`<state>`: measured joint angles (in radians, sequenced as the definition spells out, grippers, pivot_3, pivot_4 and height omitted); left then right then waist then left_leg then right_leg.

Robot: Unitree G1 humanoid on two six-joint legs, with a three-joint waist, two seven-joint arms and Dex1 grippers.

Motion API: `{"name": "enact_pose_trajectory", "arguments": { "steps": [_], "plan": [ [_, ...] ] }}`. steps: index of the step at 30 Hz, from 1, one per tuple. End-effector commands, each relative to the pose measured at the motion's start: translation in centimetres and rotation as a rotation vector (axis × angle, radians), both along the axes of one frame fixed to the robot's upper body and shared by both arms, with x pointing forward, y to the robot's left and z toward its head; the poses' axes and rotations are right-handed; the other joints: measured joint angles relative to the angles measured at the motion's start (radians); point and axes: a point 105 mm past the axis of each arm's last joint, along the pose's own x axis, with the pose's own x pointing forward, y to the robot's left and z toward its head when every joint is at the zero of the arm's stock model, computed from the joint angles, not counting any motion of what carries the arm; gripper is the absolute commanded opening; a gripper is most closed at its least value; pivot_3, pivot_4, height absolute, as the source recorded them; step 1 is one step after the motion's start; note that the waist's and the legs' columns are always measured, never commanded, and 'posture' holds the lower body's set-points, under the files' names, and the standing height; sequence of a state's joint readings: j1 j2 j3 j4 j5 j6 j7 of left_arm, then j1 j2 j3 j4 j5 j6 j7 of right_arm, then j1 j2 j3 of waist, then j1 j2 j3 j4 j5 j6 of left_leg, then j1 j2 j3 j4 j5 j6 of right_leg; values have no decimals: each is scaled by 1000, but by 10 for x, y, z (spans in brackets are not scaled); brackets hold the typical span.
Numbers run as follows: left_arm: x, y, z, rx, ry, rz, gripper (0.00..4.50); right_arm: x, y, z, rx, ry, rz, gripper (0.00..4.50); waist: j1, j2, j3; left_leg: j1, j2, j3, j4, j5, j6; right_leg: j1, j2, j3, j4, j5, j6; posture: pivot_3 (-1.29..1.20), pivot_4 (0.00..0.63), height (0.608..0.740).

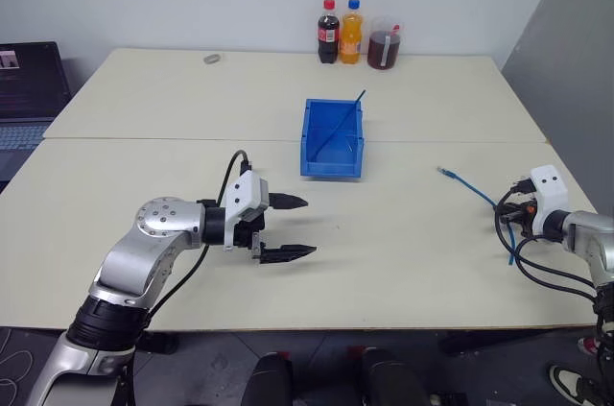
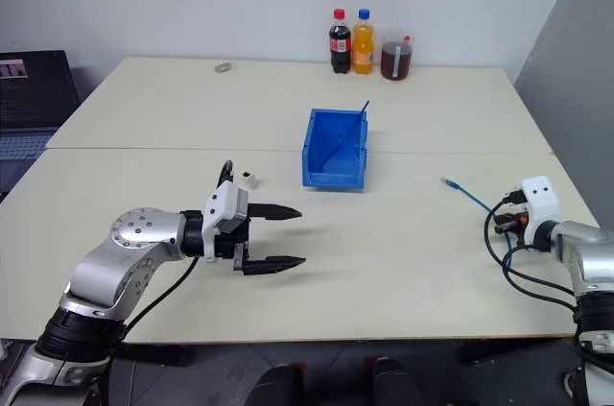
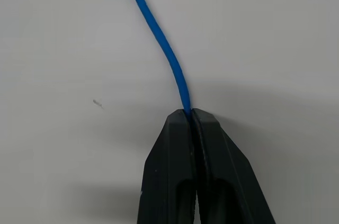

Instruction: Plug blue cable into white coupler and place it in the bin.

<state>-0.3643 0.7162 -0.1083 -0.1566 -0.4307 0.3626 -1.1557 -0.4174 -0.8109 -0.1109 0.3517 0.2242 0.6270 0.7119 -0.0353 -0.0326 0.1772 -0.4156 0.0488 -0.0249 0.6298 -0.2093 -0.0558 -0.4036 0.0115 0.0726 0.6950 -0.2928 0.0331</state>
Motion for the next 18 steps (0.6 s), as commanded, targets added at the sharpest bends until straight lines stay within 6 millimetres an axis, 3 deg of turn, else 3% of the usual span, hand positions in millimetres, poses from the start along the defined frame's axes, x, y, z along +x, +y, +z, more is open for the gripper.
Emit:
{"name": "enact_pose_trajectory", "arguments": {
  "steps": [1, 5, 11, 14, 18],
  "plan": [
    [5, 30, -2, 8, -22, 136, 4500, -5, 37, 37, -104, -100, 320, 46, -4, 2, 1, 0, 0, 0, 0, 0, 0, -1, 0, 0, 0, 0, 0, 0, 150, 740],
    [-8, 67, -26, 86, 46, 275, 4500, -19, 102, 49, -194, -162, 632, 46, -26, 5, 3, 0, 1, -1, -1, 0, 0, -1, 1, 0, 1, -1, -1, 0, 150, 740],
    [-31, 104, -44, 137, 119, 417, 4500, -19, 190, 37, -117, -210, 827, 46, -27, 4, 3, 0, 3, -1, -1, 0, 0, -2, 1, -1, 1, -1, -2, 0, 150, 740],
    [-40, 120, -50, 174, 145, 468, 4500, -20, 220, 23, -110, -204, 903, 46, -19, 4, 3, 0, 3, -1, -1, 0, 0, -2, 1, -1, 1, -1, -2, 0, 150, 740],
    [-47, 131, -48, 181, 153, 514, 4500, -21, 244, 14, -102, -216, 969, 46, -2, 4, 3, -1, 2, -1, 0, 0, 0, -2, 0, -2, 1, -1, -2, 0, 150, 740]
  ]
}}
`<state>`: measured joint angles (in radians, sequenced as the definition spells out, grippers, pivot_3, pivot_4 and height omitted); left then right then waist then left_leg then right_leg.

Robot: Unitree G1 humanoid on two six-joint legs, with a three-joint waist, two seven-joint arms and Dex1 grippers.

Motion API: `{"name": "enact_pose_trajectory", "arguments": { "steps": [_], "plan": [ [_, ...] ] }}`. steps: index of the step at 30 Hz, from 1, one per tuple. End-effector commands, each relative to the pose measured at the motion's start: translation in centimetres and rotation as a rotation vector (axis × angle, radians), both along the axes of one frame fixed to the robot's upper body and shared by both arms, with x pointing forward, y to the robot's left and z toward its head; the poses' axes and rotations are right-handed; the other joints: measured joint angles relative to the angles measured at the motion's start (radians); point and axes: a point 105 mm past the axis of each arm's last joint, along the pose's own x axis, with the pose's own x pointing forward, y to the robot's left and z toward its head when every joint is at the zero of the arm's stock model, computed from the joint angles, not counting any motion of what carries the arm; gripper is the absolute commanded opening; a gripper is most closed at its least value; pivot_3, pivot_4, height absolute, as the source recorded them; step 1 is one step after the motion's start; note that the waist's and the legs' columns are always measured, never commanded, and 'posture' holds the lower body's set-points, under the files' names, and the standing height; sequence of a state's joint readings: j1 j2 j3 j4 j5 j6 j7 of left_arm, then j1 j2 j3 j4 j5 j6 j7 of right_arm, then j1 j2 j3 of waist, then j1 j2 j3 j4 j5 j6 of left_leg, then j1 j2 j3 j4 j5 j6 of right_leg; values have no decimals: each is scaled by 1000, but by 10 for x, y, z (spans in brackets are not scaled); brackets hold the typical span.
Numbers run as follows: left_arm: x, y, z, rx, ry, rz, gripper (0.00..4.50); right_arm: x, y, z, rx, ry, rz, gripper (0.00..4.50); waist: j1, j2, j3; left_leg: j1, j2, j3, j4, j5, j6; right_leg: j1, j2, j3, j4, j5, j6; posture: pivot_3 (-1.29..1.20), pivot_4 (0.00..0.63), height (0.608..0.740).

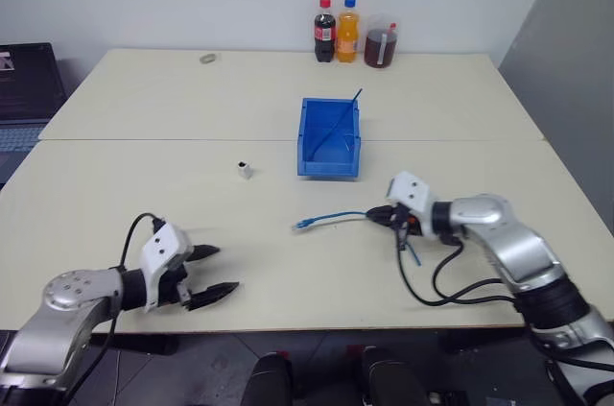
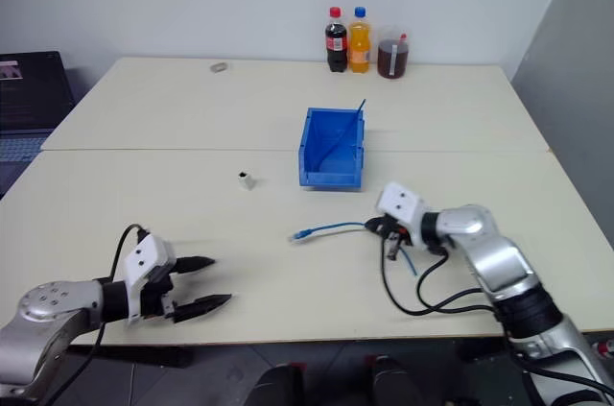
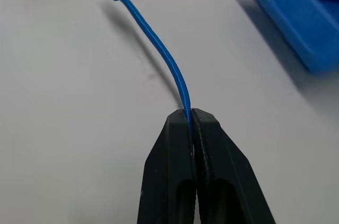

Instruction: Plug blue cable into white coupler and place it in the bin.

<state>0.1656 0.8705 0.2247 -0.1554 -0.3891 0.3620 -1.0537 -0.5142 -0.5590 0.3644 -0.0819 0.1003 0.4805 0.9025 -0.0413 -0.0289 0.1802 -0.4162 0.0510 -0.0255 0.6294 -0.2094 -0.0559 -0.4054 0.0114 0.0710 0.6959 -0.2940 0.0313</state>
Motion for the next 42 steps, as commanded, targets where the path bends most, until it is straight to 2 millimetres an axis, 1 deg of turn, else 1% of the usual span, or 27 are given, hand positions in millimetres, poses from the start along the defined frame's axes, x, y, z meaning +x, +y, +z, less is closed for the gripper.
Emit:
{"name": "enact_pose_trajectory", "arguments": {
  "steps": [1, 4, 5, 6, 8, 10, 13, 14, 16, 19, 21, 23, 26, 30, 31, 32, 33, 34, 35, 36, 37, 41, 42],
  "plan": [
    [0, 6, 17, 25, -61, 9, 4500, 3, 14, 4, 0, -60, 47, 46, 8, 0, 0, 0, 0, 0, 0, 0, 0, 0, 0, 0, 0, 0, 0, 0, 150, 740],
    [1, 2, 19, 16, -73, 3, 4500, 7, 17, 1, -16, -84, 58, 46, 10, 0, 0, 0, -1, 0, 0, 0, 0, 0, -1, 0, 0, 0, 0, 0, 150, 740],
    [2, 0, 20, 10, -78, -2, 4500, 9, 17, 1, -15, -89, 53, 482, 10, 0, 0, 0, -1, 0, 0, 0, 0, 0, -1, 0, 0, 0, 0, 0, 150, 740],
    [3, -1, 20, 6, -81, -6, 4500, 10, 17, 2, -14, -89, 51, 630, 10, 0, 0, 0, 0, 0, 0, 0, 0, 0, -1, 0, 0, 0, 0, 0, 150, 740],
    [5, -6, 20, -8, -81, -20, 4500, 10, 16, 4, -7, -82, 57, 1248, 10, 0, 0, 0, 0, 0, 0, 0, 0, 0, 0, 0, 0, 0, 0, 0, 150, 740],
    [7, -10, 18, -21, -82, -36, 4500, 6, 14, 7, 1, -61, 73, 1654, 9, 0, 0, 0, 0, 0, 0, 0, 0, 0, 0, 0, 0, 0, 0, 0, 150, 740],
    [11, -15, 18, -32, -82, -50, 4500, 1, 10, 8, -10, -48, 94, 2377, 9, 0, 0, 0, 0, 0, 0, 0, 0, 0, 0, 0, 0, 0, 0, 0, 150, 740],
    [15, -20, 17, -46, -83, -59, 4500, -5, 5, 9, -13, -25, 114, 2592, 9, 0, 0, 0, 0, 0, 0, 0, 0, 0, 0, 0, 0, 0, 0, 0, 150, 740],
    [25, -35, 15, -77, -76, -81, 4500, -31, -4, 14, 5, 73, 194, 2986, 18, 1, 0, 0, -1, 0, 0, 0, 0, 0, 0, 0, 0, 0, 0, 0, 150, 740],
    [34, -46, 7, -68, -58, -95, 4500, -60, -7, 21, 32, 153, 277, 3728, 18, 0, 0, -1, -2, -1, 0, 0, 0, 1, -1, -1, 0, 0, 0, 0, 150, 740],
    [42, -52, -1, -59, -54, -94, 4500, -68, -7, 24, 40, 158, 275, 3728, 14, 0, 0, -1, -2, -1, 0, 0, 0, 1, -1, -1, 0, 0, 0, 0, 150, 740],
    [50, -61, -7, -80, -45, -89, 4500, -70, -7, 25, 46, 150, 251, 3728, 8, 0, 0, 0, -2, -1, 0, 0, 0, 1, -1, -1, 1, 0, 0, 0, 150, 740],
    [54, -67, -22, -42, -20, -117, 4500, -72, -7, 27, 54, 142, 223, 3728, 6, 0, 0, 1, -1, -1, 0, 0, 0, 1, 1, 0, 1, 0, 0, 0, 150, 740],
    [59, -72, -29, -14, -4, -139, 4500, -71, -8, 30, 61, 128, 193, 3728, 14, 3, -2, 2, -2, -1, 1, 0, 0, 2, 0, 0, 2, 1, 1, 0, 150, 740],
    [59, -73, -30, -9, -1, -147, 4141, -70, -8, 31, 61, 124, 188, 3756, 16, 2, -3, 2, -2, -2, 1, 0, 0, 2, 0, 0, 2, 1, 2, 0, 150, 740],
    [59, -73, -30, -4, 0, -152, 4046, -70, -8, 32, 63, 120, 183, 3756, 17, 2, -3, 2, -2, -2, 2, 0, 0, 3, 0, -1, 1, 1, 2, 0, 150, 740],
    [59, -74, -30, -2, 0, -154, 3787, -69, -8, 32, 64, 118, 179, 3756, 16, 2, -3, 2, -2, -2, 2, 0, 0, 3, 0, -1, 1, 1, 2, 0, 150, 740],
    [59, -74, -30, -1, 7, -157, 3657, -68, -8, 33, 65, 114, 174, 3756, 16, 2, -3, 2, -2, -1, 2, 0, 0, 3, 0, 0, 1, 1, 2, 0, 150, 740],
    [59, -74, -30, 1, 11, -159, 3370, -68, -8, 33, 65, 109, 170, 3756, 16, 2, -3, 2, -2, -1, 2, 0, 0, 3, 0, 0, 1, 1, 2, 0, 150, 740],
    [59, -75, -31, 4, 20, -161, 3221, -67, -8, 34, 65, 104, 165, 3756, 15, 2, -3, 2, -2, -1, 2, 0, 0, 3, 0, 0, 1, 1, 2, 0, 150, 740],
    [58, -76, -32, 7, 31, -167, 2949, -66, -8, 34, 64, 99, 162, 3756, 15, 2, -3, 2, -2, -1, 2, 0, 0, 3, 0, 0, 1, 1, 2, 0, 150, 740],
    [51, -86, -36, 1, 66, -201, 2277, -66, -7, 35, 63, 91, 157, 3756, 15, 3, -3, 1, -2, -1, 2, 0, 0, 3, 0, 0, 1, 1, 2, 0, 150, 740],
    [49, -89, -38, 3, 77, -209, 1996, -65, -7, 35, 63, 89, 156, 3756, 15, 3, -3, 1, -2, -1, 2, 0, 0, 3, 0, 0, 1, 1, 2, 0, 150, 740]
  ]
}}
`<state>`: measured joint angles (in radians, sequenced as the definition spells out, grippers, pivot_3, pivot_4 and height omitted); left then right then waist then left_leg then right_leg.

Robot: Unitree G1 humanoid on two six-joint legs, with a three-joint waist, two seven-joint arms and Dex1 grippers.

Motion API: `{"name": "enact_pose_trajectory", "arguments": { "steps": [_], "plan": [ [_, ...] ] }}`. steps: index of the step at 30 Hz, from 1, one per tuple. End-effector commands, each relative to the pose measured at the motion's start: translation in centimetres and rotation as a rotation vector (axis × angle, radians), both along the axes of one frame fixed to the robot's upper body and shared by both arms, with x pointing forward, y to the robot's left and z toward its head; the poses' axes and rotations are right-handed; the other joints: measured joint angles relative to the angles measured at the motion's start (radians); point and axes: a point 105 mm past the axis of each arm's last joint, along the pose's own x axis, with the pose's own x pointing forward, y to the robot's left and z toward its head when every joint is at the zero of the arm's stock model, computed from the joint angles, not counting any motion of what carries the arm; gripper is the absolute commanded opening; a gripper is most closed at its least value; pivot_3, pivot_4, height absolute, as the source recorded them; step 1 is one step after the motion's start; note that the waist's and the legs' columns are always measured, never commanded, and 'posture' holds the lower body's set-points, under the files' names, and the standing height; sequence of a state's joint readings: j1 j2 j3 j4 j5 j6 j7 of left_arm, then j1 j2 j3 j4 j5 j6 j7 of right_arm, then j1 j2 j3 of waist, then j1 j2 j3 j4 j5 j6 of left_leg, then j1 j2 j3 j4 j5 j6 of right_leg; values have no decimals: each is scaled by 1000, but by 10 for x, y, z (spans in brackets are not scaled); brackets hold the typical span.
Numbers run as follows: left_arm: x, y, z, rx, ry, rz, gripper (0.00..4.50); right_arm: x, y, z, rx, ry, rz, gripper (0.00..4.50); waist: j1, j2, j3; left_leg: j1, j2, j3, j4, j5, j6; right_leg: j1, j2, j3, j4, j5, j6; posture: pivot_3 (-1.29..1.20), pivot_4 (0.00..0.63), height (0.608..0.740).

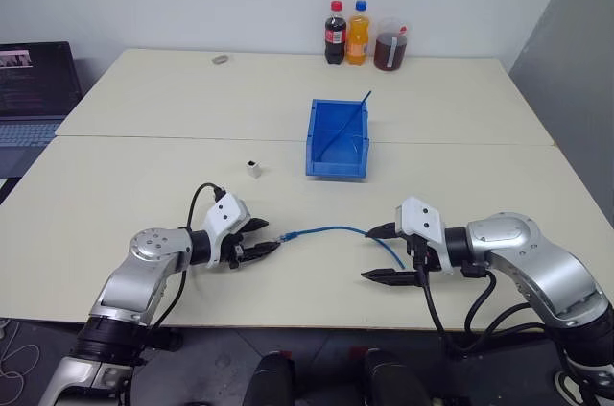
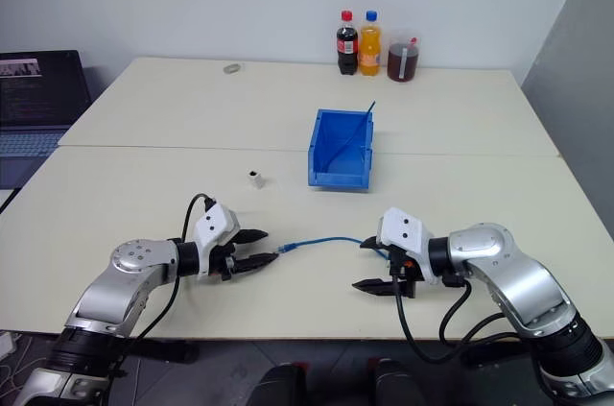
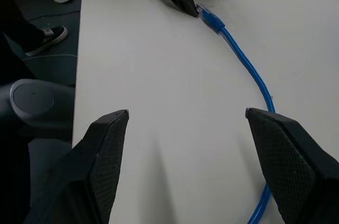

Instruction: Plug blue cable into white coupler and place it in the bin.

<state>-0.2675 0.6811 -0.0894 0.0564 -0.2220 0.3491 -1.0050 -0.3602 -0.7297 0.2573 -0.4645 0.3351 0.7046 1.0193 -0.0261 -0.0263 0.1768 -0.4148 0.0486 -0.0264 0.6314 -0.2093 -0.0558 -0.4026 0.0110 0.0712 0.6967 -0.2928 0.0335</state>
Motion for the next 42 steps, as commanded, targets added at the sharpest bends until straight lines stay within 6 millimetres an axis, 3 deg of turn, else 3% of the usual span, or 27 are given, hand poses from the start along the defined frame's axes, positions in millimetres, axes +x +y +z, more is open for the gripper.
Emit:
{"name": "enact_pose_trajectory", "arguments": {
  "steps": [1, 11, 15, 18, 21, 25, 29, 32, 42],
  "plan": [
    [-23, -18, -33, 38, 160, -75, 1837, 0, 3, 13, 17, -62, 11, 3756, 0, 0, 0, 0, 0, 0, 0, 0, 0, 0, 0, 0, 0, 0, 0, 0, 150, 740],
    [-25, -19, -32, 43, 161, -81, 216, 0, 5, 14, 35, -67, -2, 3756, -1, 1, -1, 0, 0, 0, 0, 0, 0, 0, 0, 0, -1, 0, 0, 0, 150, 740],
    [-18, -7, -19, 13, 109, -23, 190, -3, 3, 15, 64, -56, -11, 3756, -3, 0, -1, 0, 0, 0, 0, 0, 0, 0, 0, 0, -1, 0, 0, 0, 150, 740],
    [-13, -7, 3, -81, 43, -2, 190, -7, 3, 18, 111, -38, -20, 3756, -7, 0, -1, 0, 0, 0, -1, 0, 0, 0, 0, 0, -1, 0, 0, 0, 150, 740],
    [-5, -24, 46, -253, -69, -16, 181, -4, 10, 27, 263, -22, -94, 3756, -7, -2, 0, -1, 1, 0, -1, 0, 0, -1, 0, 0, 0, 0, 0, 0, 150, 740],
    [-9, -38, 68, -335, -89, -59, 173, -7, 17, 33, 367, 15, -115, 3756, -6, -3, 1, -2, 1, -1, -1, 0, 0, -1, 1, -1, 0, 0, 0, 0, 150, 740],
    [-17, -60, 105, -495, -89, -139, 173, -6, 26, 36, 553, 134, -214, 3756, -6, -4, 1, -2, 1, -1, -1, 0, 0, -1, 1, 0, 0, 0, 0, 0, 150, 740],
    [-22, -66, 111, -521, -64, -165, 173, 0, 29, 43, 658, 202, -263, 3756, -7, -4, 1, -2, 1, -2, -1, 0, 0, -1, 1, 0, 0, 0, 0, 0, 150, 740],
    [-22, -77, 124, -542, -54, -174, 173, 15, 46, 59, 763, 273, -300, 3756, -9, -3, 1, -2, 1, -2, -1, 0, 0, -2, 2, 0, 0, 0, 0, 0, 150, 740]
  ]
}}
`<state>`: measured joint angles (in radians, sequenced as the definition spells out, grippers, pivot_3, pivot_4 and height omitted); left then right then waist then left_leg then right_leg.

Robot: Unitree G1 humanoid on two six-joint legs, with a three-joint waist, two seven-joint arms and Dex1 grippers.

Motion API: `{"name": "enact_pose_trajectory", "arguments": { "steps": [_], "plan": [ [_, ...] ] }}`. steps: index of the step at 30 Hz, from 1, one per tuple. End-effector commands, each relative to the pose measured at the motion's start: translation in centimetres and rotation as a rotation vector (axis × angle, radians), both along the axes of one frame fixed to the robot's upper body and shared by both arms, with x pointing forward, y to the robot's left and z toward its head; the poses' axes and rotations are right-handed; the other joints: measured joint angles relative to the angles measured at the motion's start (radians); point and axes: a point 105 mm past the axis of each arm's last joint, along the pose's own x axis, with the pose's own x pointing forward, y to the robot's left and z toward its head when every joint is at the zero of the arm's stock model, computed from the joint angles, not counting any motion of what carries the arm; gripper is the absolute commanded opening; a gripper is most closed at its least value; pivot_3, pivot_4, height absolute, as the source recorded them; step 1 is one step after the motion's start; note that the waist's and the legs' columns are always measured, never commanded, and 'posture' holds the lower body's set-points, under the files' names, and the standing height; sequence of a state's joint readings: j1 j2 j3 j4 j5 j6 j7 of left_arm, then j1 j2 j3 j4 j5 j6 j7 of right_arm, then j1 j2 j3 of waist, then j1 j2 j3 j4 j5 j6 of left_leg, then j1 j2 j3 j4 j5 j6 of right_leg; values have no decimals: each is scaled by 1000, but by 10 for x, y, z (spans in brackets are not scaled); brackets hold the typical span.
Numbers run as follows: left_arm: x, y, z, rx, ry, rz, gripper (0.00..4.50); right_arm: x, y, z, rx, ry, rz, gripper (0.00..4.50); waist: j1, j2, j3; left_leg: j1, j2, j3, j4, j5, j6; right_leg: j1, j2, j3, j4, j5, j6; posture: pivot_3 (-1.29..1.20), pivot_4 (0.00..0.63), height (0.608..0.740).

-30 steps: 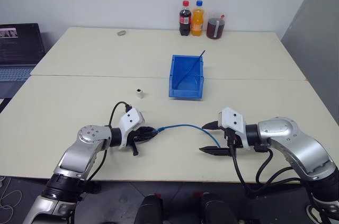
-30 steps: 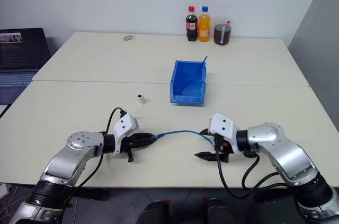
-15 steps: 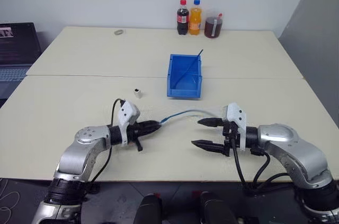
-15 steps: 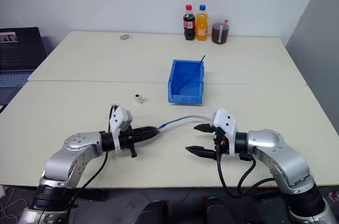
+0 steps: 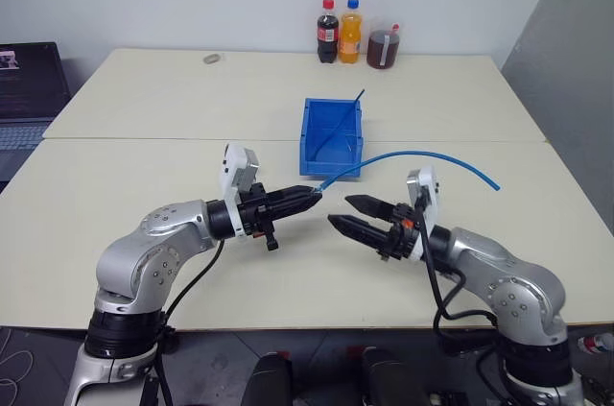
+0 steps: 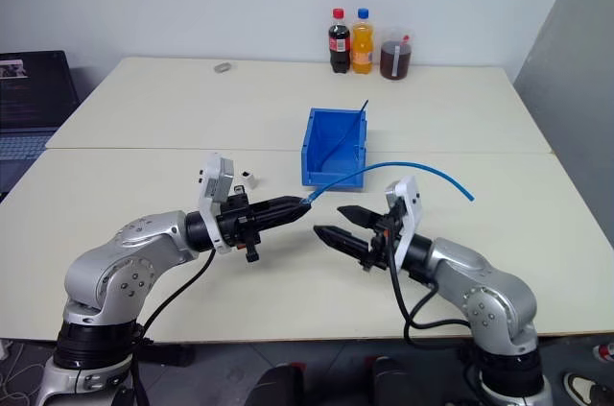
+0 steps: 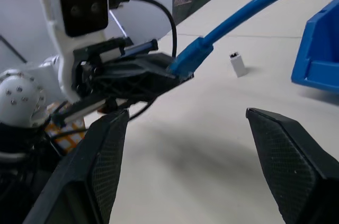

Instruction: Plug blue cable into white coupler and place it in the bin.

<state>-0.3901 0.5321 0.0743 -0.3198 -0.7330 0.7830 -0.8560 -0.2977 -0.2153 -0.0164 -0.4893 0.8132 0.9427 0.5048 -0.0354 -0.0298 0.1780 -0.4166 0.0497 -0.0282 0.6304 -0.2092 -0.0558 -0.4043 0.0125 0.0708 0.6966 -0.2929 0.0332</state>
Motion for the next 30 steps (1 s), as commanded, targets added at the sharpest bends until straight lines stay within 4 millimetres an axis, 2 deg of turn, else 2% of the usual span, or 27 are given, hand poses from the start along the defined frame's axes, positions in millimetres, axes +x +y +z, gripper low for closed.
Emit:
{"name": "enact_pose_trajectory", "arguments": {
  "steps": [1, 17, 20, 30],
  "plan": [
    [-4, -4, 13, -7, -48, -18, 173, 2, 4, 15, 29, -20, 3, 3756, 0, 0, 0, 0, 0, 0, 0, 0, 0, 0, 0, 0, 0, 0, 0, 0, 150, 740],
    [-7, 2, 4, 16, -43, -13, 173, 13, 16, 31, 119, 25, 8, 3756, 0, 0, 0, 0, 0, 1, -1, 0, 0, 0, 0, 1, -1, 0, 0, 0, 150, 740],
    [-6, 3, 2, 15, -44, -8, 173, 11, 20, 29, 110, 38, 33, 3334, 0, 0, 0, -1, 0, 1, -1, 0, 0, 0, 0, 0, -1, 0, 0, 0, 150, 740],
    [-5, 5, -2, 20, -42, -5, 173, 9, 25, 27, 115, 59, 60, 884, 0, 0, 0, -1, 0, 1, -1, 0, 0, -1, 0, 1, -1, 0, 0, 0, 150, 740]
  ]
}}
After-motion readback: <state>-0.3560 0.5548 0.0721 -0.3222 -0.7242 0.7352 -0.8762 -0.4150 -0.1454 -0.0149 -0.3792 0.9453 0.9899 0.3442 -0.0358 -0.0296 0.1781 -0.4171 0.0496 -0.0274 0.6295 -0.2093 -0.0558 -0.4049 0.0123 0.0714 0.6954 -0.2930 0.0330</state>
